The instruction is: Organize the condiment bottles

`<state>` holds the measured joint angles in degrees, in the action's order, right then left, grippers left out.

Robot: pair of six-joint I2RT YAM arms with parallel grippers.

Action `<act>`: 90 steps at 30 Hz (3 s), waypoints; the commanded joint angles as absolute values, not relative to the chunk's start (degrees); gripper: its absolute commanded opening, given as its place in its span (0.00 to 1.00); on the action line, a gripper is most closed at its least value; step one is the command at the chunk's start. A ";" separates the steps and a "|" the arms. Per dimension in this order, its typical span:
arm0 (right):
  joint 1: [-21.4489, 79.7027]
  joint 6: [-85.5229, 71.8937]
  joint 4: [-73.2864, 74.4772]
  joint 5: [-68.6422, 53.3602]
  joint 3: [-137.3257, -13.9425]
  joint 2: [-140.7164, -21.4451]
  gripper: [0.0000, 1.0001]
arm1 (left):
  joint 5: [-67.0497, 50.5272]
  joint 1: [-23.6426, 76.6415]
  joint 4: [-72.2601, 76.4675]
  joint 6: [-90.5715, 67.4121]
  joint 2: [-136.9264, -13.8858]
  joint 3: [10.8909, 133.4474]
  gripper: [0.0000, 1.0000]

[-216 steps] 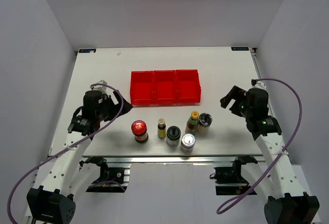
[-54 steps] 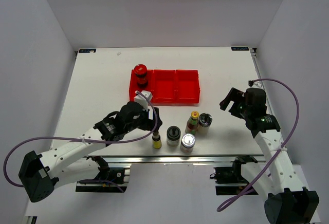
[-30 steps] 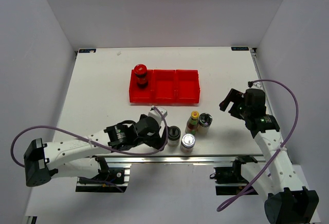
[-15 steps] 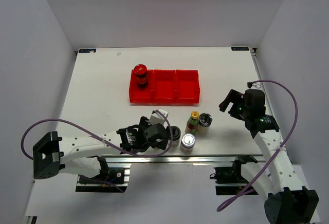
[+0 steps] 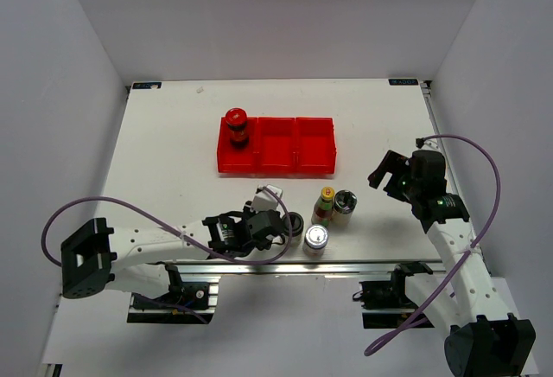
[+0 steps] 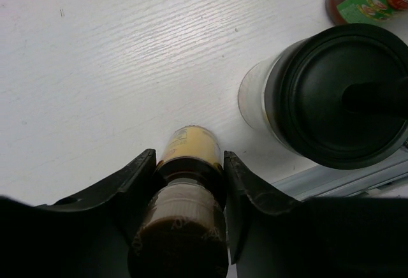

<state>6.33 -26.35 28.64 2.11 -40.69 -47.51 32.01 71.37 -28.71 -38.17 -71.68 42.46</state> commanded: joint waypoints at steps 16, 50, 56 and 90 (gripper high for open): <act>6.07 -25.40 28.04 0.88 -40.96 -47.11 0.89 | 35.69 57.40 -22.60 -26.84 -72.42 57.56 0.38; 6.07 -25.66 27.16 4.66 -42.28 -54.49 0.89 | 18.46 34.19 -15.91 -12.83 -120.49 102.83 0.46; 6.06 -25.75 27.77 4.57 -42.28 -54.67 0.89 | 18.99 33.31 -13.72 -12.92 -121.90 102.83 0.52; 6.06 -25.58 27.07 3.52 -41.48 -52.73 0.89 | 8.19 41.11 -13.01 -9.59 -89.25 77.92 0.98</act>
